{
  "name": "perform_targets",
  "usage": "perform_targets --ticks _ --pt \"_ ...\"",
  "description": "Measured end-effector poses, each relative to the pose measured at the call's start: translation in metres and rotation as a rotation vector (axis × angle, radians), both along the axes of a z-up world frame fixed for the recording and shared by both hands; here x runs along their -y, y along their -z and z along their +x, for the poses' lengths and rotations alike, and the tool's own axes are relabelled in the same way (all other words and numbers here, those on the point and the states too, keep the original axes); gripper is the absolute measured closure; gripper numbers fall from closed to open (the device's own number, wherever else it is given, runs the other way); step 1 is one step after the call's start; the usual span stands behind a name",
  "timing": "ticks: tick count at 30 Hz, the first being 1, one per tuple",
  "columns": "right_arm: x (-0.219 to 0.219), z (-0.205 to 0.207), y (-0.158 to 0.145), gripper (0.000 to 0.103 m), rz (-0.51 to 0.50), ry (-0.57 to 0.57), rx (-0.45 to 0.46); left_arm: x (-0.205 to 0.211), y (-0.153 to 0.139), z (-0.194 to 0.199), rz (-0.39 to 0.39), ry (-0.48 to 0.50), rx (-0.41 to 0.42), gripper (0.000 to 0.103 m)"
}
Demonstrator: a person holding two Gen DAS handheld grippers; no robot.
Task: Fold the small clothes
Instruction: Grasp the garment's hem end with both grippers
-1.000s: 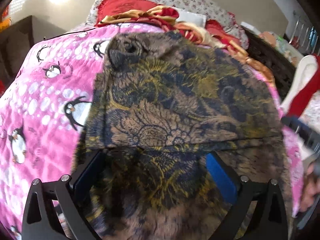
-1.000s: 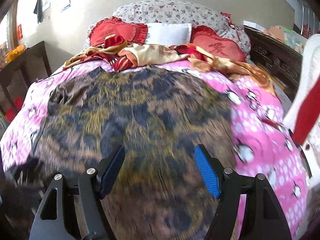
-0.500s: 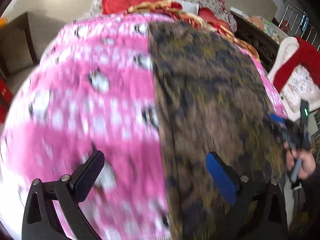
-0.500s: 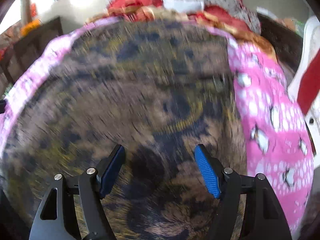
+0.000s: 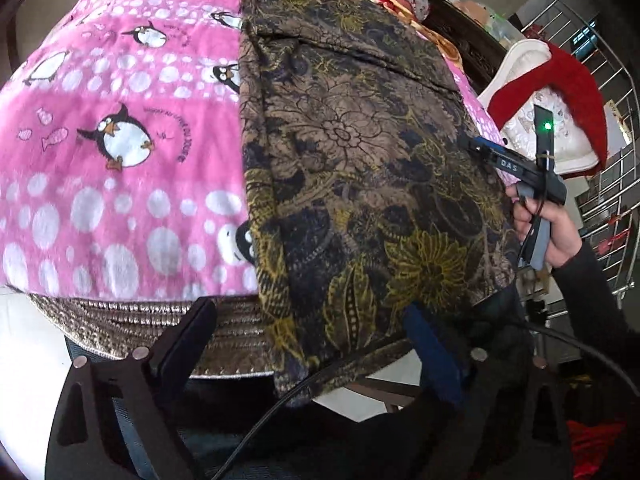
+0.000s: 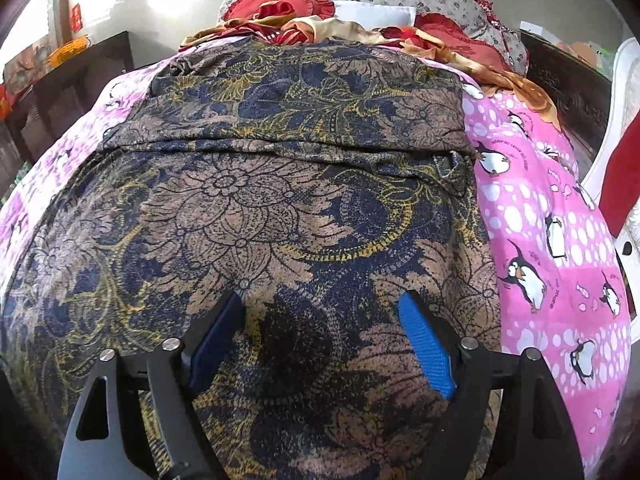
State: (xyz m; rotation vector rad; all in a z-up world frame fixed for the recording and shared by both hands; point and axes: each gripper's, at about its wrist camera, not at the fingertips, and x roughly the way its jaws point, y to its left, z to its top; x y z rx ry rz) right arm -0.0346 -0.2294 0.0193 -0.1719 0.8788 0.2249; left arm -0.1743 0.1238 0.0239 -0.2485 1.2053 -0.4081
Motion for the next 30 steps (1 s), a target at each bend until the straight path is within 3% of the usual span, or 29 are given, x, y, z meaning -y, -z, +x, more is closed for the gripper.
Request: perform_targets --ticks 6,10,13,16,18,23,26,30 --pt "0.018 -0.047 -0.024 0.018 0.021 0.028 0.079 -0.005 0.006 0.011 -0.119 -0.041 -0.034 0.014" --pt "0.038 -0.079 -0.043 0.018 0.009 0.053 0.134 0.002 0.008 0.015 -0.089 -0.042 -0.028 0.015" --pt "0.057 -0.104 -0.059 0.018 0.027 0.068 0.18 0.003 0.008 0.012 -0.062 -0.023 -0.012 0.021" --pt "0.071 -0.123 -0.064 0.018 0.041 0.061 0.203 -0.007 0.011 0.008 -0.106 -0.031 -0.035 0.048" --pt "0.079 -0.133 -0.062 0.018 0.055 0.046 0.192 -0.01 0.017 0.006 -0.166 -0.018 -0.08 0.076" --pt "0.1 -0.152 -0.044 0.021 0.145 -0.007 0.114 -0.002 0.013 0.002 -0.114 0.011 -0.04 0.079" --pt "0.107 -0.159 -0.029 0.024 0.172 -0.04 0.059 0.012 0.009 -0.002 -0.022 0.073 0.021 0.078" --pt "0.117 -0.163 -0.011 0.03 0.193 -0.062 0.003 0.017 0.009 -0.003 -0.002 0.087 0.061 0.068"
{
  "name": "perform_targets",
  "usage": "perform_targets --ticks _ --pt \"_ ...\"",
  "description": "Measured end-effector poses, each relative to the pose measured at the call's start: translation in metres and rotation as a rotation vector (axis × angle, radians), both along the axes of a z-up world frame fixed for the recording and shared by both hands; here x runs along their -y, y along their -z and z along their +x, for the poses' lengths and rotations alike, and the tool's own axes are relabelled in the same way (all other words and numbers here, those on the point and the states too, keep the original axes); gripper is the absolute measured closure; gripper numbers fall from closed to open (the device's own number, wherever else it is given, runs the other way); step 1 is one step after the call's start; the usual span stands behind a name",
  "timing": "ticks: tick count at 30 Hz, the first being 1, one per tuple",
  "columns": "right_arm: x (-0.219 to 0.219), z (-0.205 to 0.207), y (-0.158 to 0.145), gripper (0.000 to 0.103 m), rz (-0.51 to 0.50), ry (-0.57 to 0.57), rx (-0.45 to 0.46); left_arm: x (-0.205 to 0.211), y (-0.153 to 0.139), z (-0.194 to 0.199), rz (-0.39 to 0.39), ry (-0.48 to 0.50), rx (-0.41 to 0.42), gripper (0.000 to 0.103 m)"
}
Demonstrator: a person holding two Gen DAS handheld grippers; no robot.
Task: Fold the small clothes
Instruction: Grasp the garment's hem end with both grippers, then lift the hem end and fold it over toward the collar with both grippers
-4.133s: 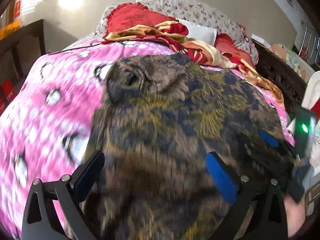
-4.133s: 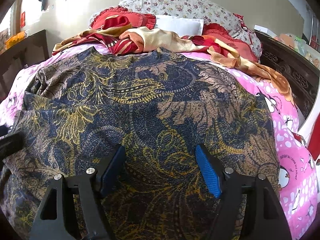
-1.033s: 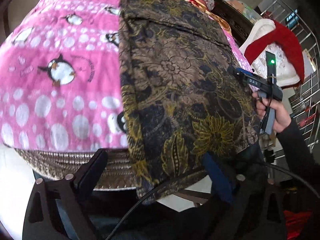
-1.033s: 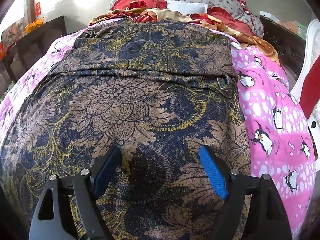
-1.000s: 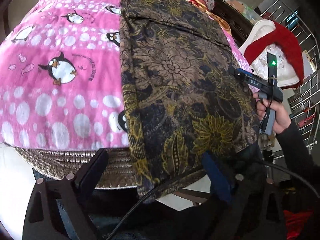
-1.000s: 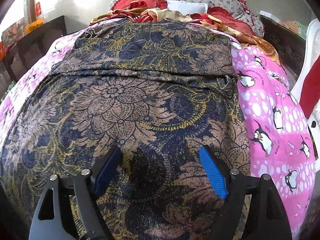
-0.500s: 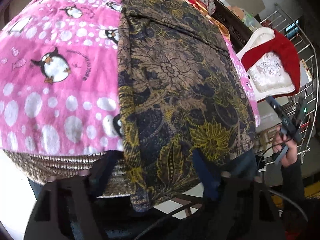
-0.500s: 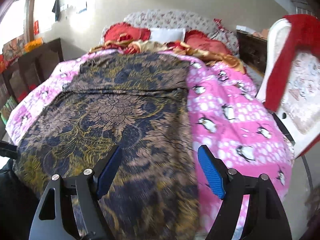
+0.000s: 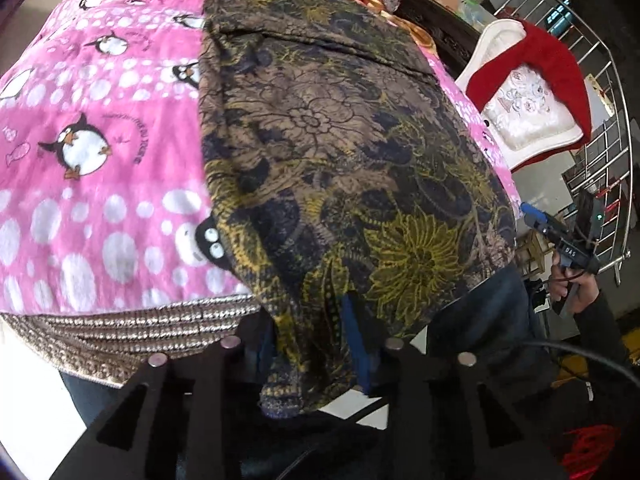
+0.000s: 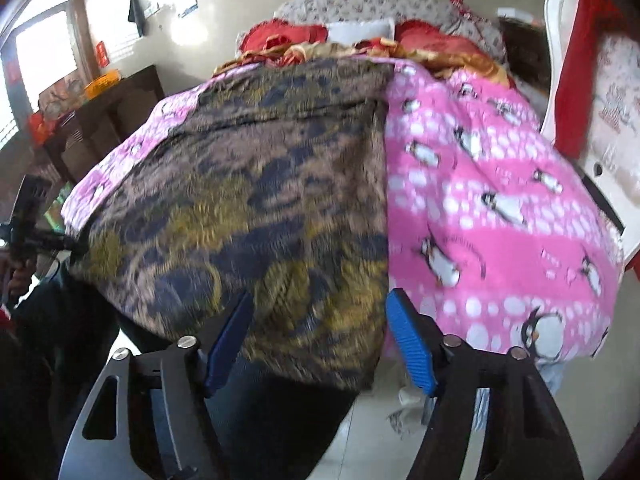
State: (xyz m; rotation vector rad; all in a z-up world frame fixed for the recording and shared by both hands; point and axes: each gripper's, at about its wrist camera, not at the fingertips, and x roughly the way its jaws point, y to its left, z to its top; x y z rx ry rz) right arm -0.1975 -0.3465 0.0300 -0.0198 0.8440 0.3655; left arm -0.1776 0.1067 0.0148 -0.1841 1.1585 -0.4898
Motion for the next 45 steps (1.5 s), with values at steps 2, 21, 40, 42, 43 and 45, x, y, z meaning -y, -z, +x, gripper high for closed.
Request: perform_targets --ticks 2,21,40,42,43,45 --pt "0.005 0.0 0.007 0.033 0.045 -0.006 -0.022 0.001 0.001 0.001 0.003 -0.008 0.001 0.068" --pt "0.049 0.023 0.043 0.067 0.388 -0.068 -0.165 -0.009 -0.01 0.002 -0.043 -0.033 0.001 0.096" --pt "0.046 -0.015 -0.059 0.088 0.432 -0.22 0.072 -0.074 -0.097 -0.031 -0.244 -0.136 0.228 0.099" --pt "0.042 -0.025 -0.082 0.089 0.434 -0.258 0.126 -0.09 -0.118 -0.043 -0.281 -0.136 0.271 0.099" --pt "0.04 -0.03 -0.096 0.089 0.424 -0.28 0.159 -0.097 -0.129 -0.051 -0.295 -0.128 0.29 0.099" --pt "0.038 -0.042 -0.119 0.089 0.417 -0.314 0.211 -0.105 -0.144 -0.065 -0.316 -0.099 0.318 0.099"
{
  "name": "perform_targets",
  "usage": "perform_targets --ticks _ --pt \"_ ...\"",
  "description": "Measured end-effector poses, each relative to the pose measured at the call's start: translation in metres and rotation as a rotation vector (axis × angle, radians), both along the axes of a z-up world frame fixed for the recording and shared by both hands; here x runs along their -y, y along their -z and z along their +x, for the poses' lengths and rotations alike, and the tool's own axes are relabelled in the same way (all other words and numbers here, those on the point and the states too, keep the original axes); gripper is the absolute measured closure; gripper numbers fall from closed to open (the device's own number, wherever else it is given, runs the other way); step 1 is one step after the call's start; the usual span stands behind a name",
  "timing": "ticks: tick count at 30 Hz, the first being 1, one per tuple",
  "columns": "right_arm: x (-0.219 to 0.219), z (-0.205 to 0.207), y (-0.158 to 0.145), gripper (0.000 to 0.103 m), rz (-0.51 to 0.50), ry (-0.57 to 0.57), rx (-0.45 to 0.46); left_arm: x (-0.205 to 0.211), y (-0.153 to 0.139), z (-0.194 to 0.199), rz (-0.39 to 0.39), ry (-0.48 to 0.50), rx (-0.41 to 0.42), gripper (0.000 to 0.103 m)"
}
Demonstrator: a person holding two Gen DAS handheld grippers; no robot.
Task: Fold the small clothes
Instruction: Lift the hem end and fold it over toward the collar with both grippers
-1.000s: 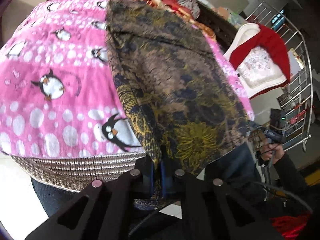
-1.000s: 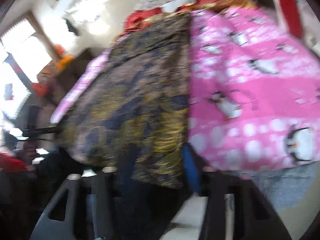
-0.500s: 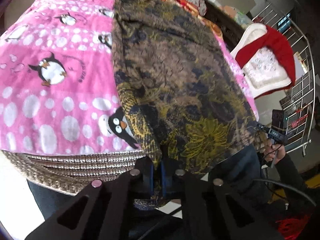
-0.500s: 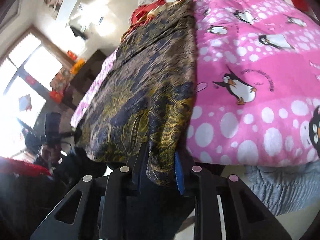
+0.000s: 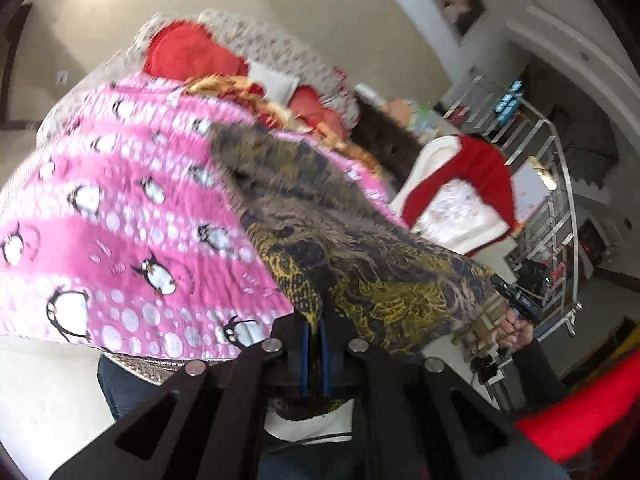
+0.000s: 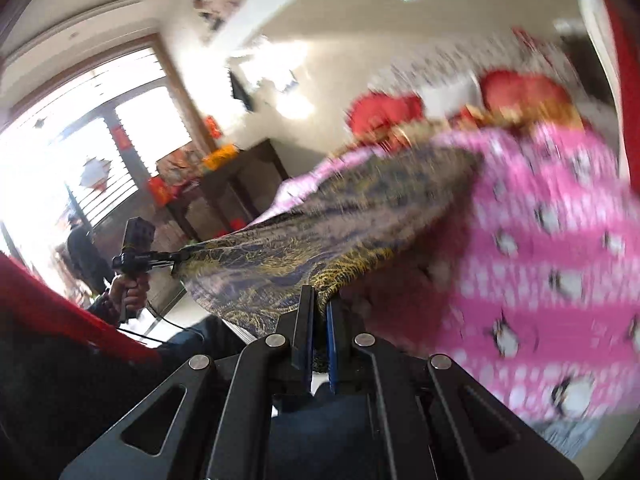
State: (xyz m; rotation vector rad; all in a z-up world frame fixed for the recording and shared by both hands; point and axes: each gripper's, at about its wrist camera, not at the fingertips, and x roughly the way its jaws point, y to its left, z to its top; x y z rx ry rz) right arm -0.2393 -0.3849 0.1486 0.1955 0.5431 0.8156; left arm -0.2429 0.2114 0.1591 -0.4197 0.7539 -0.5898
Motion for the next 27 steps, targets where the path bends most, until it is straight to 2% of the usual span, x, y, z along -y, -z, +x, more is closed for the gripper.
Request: perform_targets --ticks 4,7,11,14,18,20,23,27 --pt "0.002 -0.019 -0.042 0.089 0.025 -0.025 0.104 0.0 -0.02 -0.017 -0.025 0.055 0.045 0.098" --pt "0.001 -0.005 -0.047 0.088 -0.012 0.003 0.099 0.012 -0.014 0.007 0.011 0.032 0.027 0.098" --pt "-0.01 0.048 -0.026 0.088 -0.06 0.079 0.028 0.019 0.004 0.078 0.055 -0.069 -0.031 0.098" --pt "-0.02 0.104 -0.01 0.088 -0.114 0.197 -0.035 0.021 0.016 0.14 0.066 -0.118 -0.067 0.098" --pt "-0.032 0.178 0.007 0.088 -0.212 0.333 -0.084 0.03 0.031 0.22 0.121 -0.129 -0.106 0.098" --pt "-0.037 0.214 0.016 0.088 -0.255 0.391 -0.11 0.037 0.038 0.258 0.177 -0.127 -0.127 0.098" --pt "-0.039 0.263 0.03 0.088 -0.294 0.457 -0.165 0.042 0.048 0.3 0.219 -0.136 -0.153 0.098" --pt "-0.042 0.303 0.048 0.088 -0.322 0.502 -0.228 0.049 0.067 0.345 0.267 -0.148 -0.188 0.098"
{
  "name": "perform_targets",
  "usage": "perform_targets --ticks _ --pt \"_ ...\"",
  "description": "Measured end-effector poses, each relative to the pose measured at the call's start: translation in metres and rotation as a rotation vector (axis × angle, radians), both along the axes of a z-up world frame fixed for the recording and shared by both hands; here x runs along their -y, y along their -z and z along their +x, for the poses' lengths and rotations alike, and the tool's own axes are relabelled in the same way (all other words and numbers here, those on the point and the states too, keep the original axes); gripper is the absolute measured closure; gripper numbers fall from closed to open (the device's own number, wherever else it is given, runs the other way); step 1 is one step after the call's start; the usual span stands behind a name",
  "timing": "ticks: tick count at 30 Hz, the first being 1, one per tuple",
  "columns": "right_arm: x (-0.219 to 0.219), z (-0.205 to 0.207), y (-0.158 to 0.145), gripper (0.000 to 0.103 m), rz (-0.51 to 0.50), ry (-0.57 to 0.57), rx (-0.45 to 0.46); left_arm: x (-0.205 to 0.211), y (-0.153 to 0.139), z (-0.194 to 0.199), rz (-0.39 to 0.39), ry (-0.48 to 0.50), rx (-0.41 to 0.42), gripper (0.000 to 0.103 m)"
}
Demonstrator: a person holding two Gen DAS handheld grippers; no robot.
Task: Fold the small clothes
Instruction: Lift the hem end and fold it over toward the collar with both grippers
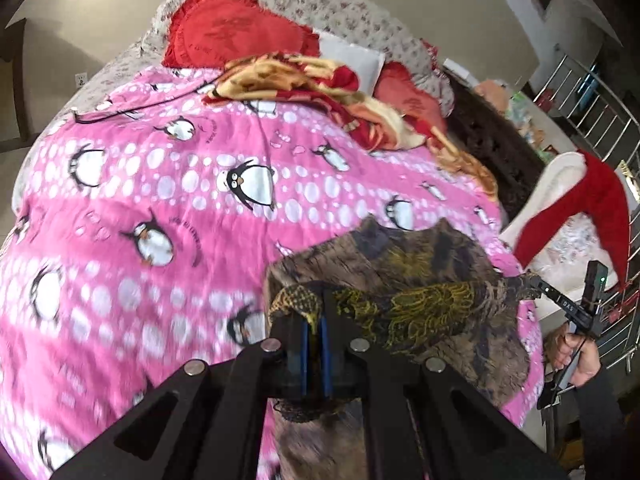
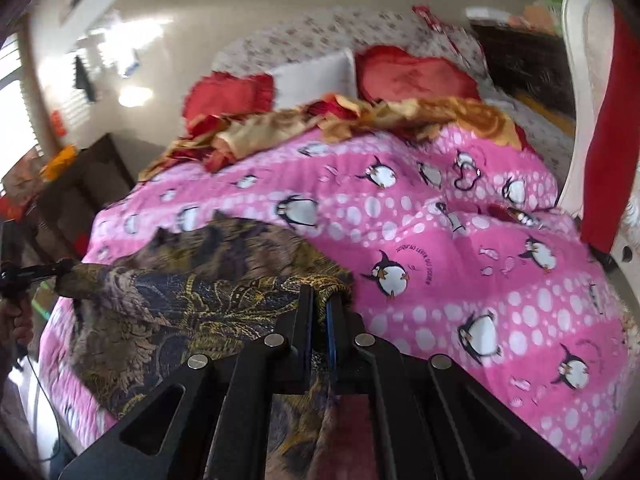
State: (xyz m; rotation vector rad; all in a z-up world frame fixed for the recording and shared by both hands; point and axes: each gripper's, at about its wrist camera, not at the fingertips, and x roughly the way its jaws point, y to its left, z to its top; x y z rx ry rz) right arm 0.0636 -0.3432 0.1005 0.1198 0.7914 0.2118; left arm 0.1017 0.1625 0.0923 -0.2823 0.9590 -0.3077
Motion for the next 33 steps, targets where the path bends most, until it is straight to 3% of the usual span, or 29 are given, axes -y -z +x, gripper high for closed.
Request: perform_targets --ticks 6,10,14,16,17,18,19,22,25,27,31,33 --pt "0.001 0.038 0.035 0.088 -0.007 0.066 -0.127 0.015 0.048 0.03 0.11 0.015 -0.111 0.092" --pt "0.008 0.048 0.049 0.087 0.063 0.089 -0.171 0.01 0.063 0.034 0.079 0.011 -0.133 0.091" --pt "0.017 0.049 0.05 0.083 0.167 0.112 -0.2 -0.002 0.055 0.033 0.023 0.016 -0.131 0.09" --pt "0.021 0.043 0.043 0.082 0.196 0.102 -0.187 -0.006 0.047 0.03 0.002 0.019 -0.128 0.085" --pt "0.023 0.039 0.039 0.081 0.199 0.098 -0.179 -0.009 0.039 0.029 0.004 0.0 -0.113 0.062" --pt "0.023 0.036 0.034 0.08 0.2 0.095 -0.169 -0.013 0.031 0.027 0.012 -0.029 -0.087 0.033" --pt "0.023 0.031 0.027 0.08 0.197 0.093 -0.151 -0.018 0.024 0.024 0.01 -0.056 -0.056 0.028" --pt "0.019 0.016 0.009 0.08 0.159 0.101 -0.102 -0.023 -0.002 0.002 0.012 -0.116 0.043 0.028" --pt "0.006 -0.005 -0.007 0.08 0.084 0.093 -0.024 0.011 -0.018 -0.037 0.069 -0.041 0.144 0.028" --pt "-0.01 -0.018 -0.01 0.079 0.049 0.077 0.012 0.04 -0.016 -0.057 0.11 0.012 0.169 0.03" --pt "-0.056 -0.022 0.012 0.079 -0.021 0.004 -0.04 0.092 0.017 -0.07 0.201 0.07 0.133 0.039" --pt "-0.078 -0.018 0.03 0.079 -0.094 -0.022 -0.084 0.101 0.047 -0.062 0.311 0.011 0.064 0.041"
